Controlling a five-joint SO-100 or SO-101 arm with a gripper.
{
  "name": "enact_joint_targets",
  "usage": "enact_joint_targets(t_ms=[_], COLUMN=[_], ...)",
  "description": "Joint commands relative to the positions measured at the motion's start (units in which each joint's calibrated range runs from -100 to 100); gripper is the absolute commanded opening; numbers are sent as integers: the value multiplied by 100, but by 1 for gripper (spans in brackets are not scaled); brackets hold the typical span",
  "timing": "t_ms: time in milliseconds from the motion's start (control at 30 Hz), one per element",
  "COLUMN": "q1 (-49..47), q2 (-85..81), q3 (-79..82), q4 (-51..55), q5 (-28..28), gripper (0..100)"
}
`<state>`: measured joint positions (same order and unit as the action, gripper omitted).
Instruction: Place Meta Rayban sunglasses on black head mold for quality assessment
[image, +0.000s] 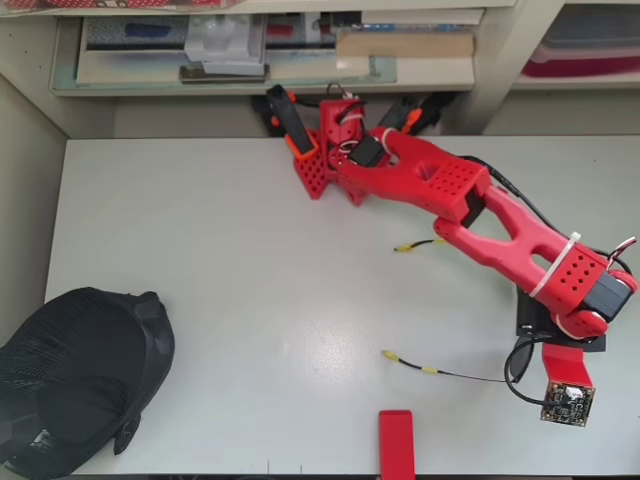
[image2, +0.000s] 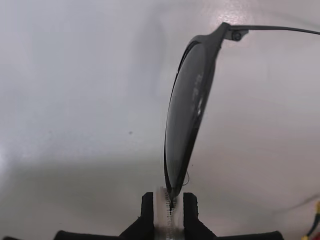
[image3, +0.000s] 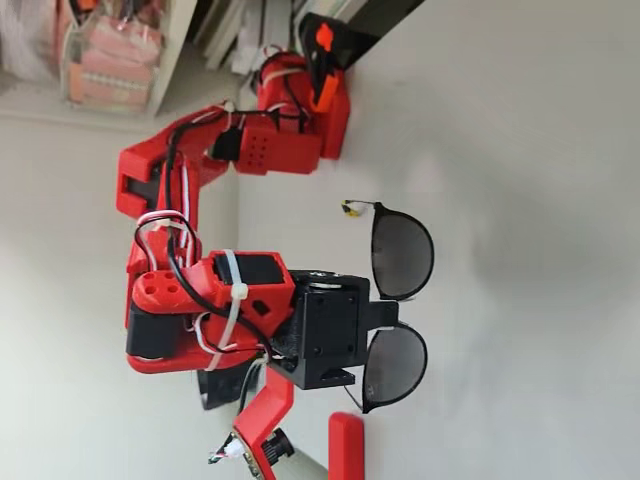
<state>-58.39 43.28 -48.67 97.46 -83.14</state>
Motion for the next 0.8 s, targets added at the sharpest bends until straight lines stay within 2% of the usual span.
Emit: enact_joint_targets(t_ms=[0, 600, 767], q1=[233, 656, 1212], q2=[-2080, -3893, -4543], q3=[881, 3111, 3866], q4=[245, 245, 245], q5=[290, 457, 1045], gripper=[0, 0, 0])
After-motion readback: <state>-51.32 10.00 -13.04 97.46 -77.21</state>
